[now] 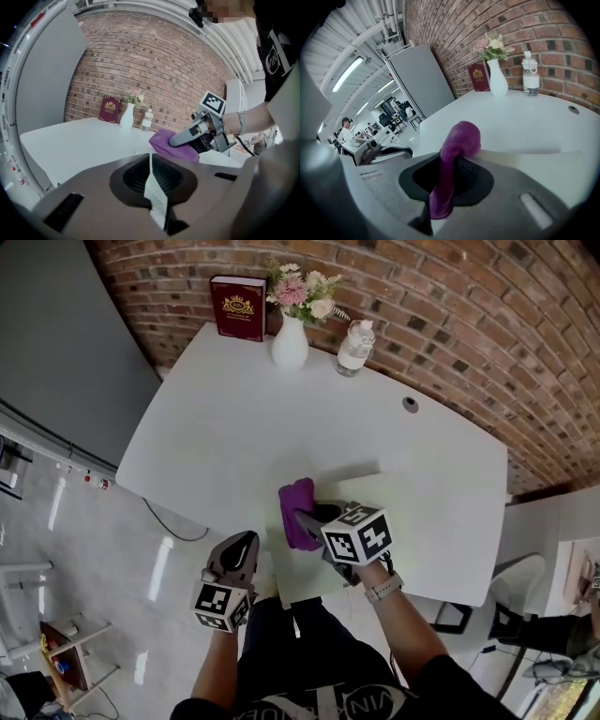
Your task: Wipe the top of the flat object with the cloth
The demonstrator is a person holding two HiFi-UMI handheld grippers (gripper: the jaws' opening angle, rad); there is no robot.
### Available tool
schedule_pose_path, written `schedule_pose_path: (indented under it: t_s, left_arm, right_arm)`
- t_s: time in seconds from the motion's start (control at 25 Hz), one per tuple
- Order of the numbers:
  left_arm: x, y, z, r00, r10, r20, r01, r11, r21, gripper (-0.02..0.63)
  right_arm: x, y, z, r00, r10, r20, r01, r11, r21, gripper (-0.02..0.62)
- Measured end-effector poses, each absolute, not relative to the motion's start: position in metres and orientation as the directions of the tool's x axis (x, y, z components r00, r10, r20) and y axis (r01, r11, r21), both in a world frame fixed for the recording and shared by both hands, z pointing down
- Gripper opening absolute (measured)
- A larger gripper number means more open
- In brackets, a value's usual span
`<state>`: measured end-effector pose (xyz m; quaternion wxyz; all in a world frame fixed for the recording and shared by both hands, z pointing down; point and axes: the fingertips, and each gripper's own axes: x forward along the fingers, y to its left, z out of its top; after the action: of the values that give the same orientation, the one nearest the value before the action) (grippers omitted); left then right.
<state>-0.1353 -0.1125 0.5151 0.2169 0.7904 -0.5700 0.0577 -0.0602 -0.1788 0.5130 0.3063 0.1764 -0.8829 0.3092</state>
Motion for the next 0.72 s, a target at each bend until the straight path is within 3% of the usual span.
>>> schedule_pose_path:
  t_s: [0.72]
  left_arm:
    - [-0.105,-0.117,0.516,0.3,-0.881,0.366,-0.942,-0.214,0.257,0.021]
  right_arm:
    - [0.092,-0.251,0.522,-0.672,-0.292,0.681,-0.671,0.628,-0.394,0.061]
